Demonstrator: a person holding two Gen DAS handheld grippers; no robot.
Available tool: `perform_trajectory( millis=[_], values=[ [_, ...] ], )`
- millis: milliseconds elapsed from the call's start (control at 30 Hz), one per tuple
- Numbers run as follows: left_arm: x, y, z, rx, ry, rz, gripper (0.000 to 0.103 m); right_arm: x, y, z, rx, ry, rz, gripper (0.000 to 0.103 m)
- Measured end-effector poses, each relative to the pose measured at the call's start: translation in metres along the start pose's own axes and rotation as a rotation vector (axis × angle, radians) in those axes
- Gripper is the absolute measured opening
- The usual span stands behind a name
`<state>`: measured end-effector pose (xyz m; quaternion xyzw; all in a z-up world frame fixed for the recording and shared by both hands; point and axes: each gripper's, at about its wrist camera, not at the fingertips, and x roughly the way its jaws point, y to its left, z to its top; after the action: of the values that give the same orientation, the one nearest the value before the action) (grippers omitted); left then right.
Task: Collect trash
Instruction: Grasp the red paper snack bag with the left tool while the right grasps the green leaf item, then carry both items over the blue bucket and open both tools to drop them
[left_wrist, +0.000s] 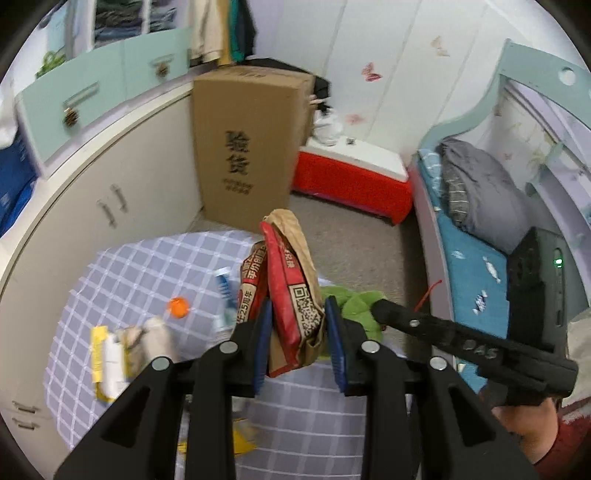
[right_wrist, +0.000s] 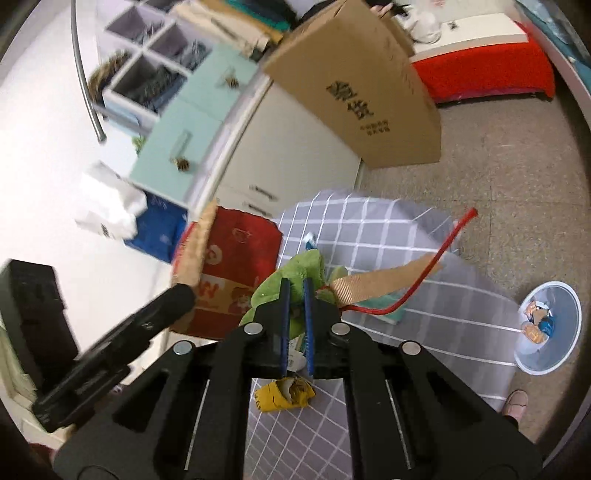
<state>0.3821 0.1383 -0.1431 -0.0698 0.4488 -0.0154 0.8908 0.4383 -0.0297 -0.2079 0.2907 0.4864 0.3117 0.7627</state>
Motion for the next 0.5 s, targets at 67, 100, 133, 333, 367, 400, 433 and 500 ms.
perform_trajectory(
  millis=[67,100,133,333,367,400,433,500],
  values=[
    [0.005,-0.026,0.000,0.021,0.006,-0.033,0.027,-0.029,-0.015,0.003,0.018,-0.032,-0.008,0.007],
    [0.009,-0.040,-0.001,0.033,0.012,-0.047,0.027,-0.047,-0.028,0.004,0.035,-0.046,-0.020,0.007],
    [0.014,-0.053,-0.001,0.044,0.023,-0.062,0.027,-0.058,-0.038,0.004,0.048,-0.053,-0.032,0.007],
    [0.064,-0.139,-0.020,0.094,0.132,-0.182,0.027,-0.112,-0.127,-0.014,0.156,-0.050,-0.179,0.007],
    [0.076,-0.154,-0.026,0.101,0.160,-0.203,0.027,-0.116,-0.140,-0.017,0.166,-0.044,-0.205,0.007],
    [0.088,-0.166,-0.032,0.108,0.186,-0.215,0.027,-0.121,-0.161,-0.024,0.195,-0.033,-0.238,0.007],
    [0.100,-0.177,-0.038,0.116,0.210,-0.222,0.027,-0.124,-0.179,-0.029,0.227,-0.023,-0.257,0.007],
    [0.128,-0.203,-0.054,0.143,0.267,-0.230,0.027,-0.128,-0.211,-0.038,0.267,0.002,-0.307,0.007]
  ],
)
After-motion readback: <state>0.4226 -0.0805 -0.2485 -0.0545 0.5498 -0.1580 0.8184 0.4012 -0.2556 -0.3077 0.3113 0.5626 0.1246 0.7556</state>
